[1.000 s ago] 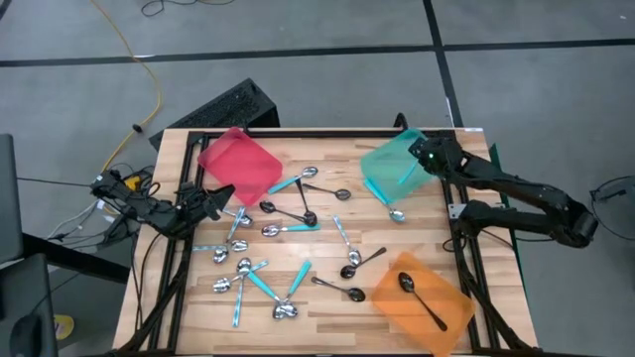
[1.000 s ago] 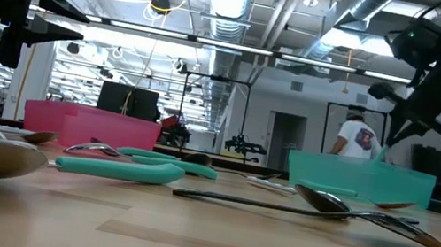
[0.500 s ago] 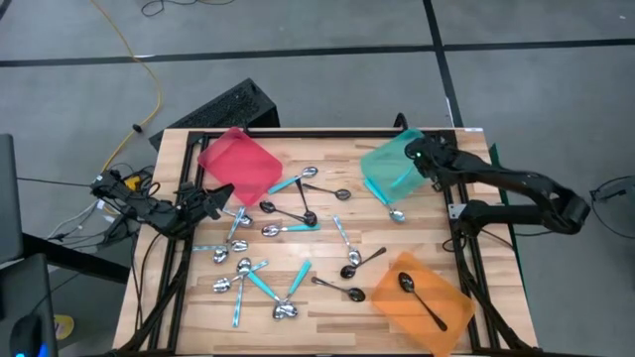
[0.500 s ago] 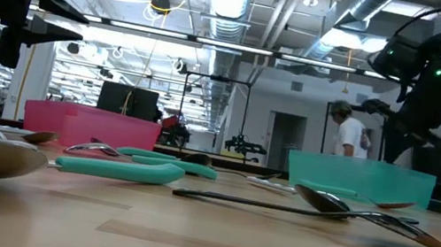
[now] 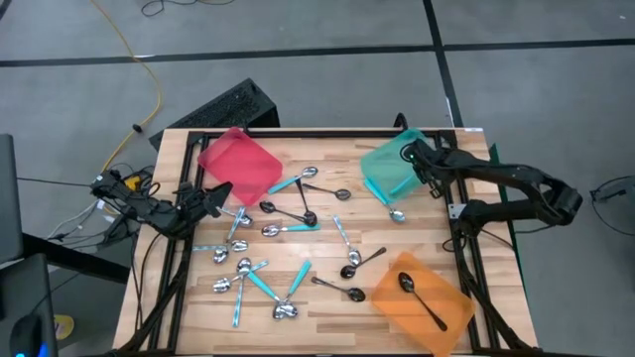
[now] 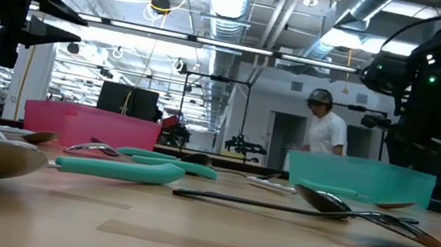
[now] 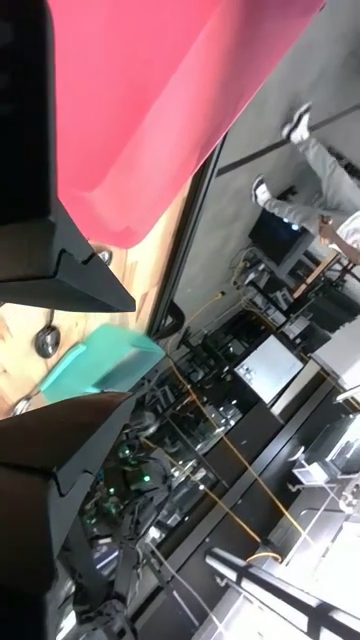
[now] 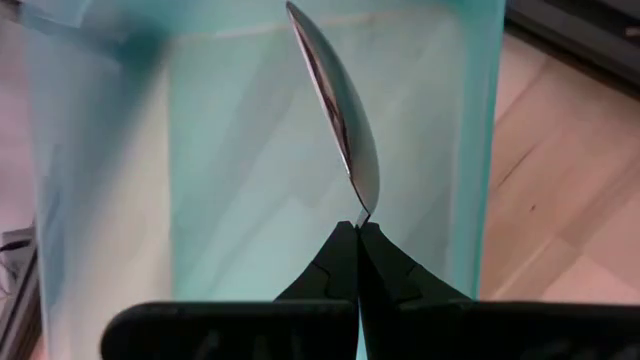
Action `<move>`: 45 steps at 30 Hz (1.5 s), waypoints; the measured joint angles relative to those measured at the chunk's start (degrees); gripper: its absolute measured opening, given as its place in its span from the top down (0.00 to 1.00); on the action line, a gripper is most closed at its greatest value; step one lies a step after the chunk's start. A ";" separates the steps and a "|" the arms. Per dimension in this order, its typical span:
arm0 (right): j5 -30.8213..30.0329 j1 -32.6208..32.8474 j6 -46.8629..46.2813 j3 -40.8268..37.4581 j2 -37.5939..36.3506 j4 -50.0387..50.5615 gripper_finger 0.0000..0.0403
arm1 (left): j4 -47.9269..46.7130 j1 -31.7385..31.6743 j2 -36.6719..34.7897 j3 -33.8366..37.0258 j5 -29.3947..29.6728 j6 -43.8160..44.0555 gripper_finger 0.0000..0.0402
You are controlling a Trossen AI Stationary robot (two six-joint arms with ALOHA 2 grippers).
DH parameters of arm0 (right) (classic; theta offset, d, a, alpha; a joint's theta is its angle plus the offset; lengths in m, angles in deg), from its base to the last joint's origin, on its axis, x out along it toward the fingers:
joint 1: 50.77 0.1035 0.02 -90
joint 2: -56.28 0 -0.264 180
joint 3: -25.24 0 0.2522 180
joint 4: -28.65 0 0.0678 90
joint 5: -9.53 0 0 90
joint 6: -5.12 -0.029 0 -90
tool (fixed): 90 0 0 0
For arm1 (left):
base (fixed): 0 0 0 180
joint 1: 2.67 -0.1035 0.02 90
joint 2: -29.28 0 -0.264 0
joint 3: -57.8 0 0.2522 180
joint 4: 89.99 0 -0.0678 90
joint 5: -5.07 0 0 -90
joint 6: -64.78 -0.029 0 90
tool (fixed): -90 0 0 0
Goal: Sort silverware by color (type)
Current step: Put the blue spoon into the blue bin
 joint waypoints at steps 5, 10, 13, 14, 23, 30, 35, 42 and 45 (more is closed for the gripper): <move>0.55 -0.66 -0.12 0.04 1.01 -0.35 0.96 | -0.12 0.02 0.00 0.02 0.25 0.02 0.69; 0.58 -1.61 -1.19 0.04 1.81 -0.21 0.96 | -0.12 0.01 -0.02 0.02 0.27 0.00 0.69; 0.73 -2.04 -1.06 0.04 2.68 -0.17 0.96 | -0.12 0.02 -0.01 0.02 0.27 0.00 0.69; 0.73 -2.14 -1.13 0.04 2.89 -0.27 0.96 | -0.10 0.00 -0.02 0.02 0.31 0.00 0.69; 0.82 -3.81 1.56 0.04 2.96 0.65 0.96 | -0.60 0.00 -0.02 0.02 2.78 0.02 0.69; 1.68 -4.84 3.70 0.04 2.96 0.84 0.96 | -0.63 0.01 -0.02 0.02 2.80 0.00 0.69; 2.01 -5.16 6.07 0.04 2.96 0.92 0.95 | -0.63 0.00 -0.02 0.02 2.80 -0.13 0.69; 1.99 -5.16 6.40 0.04 2.96 1.00 0.95 | -0.63 0.01 -0.02 0.02 2.83 -0.97 0.69; 1.99 -5.14 8.16 0.04 2.96 1.01 0.94 | -0.63 0.00 -0.02 0.02 2.83 -0.97 0.69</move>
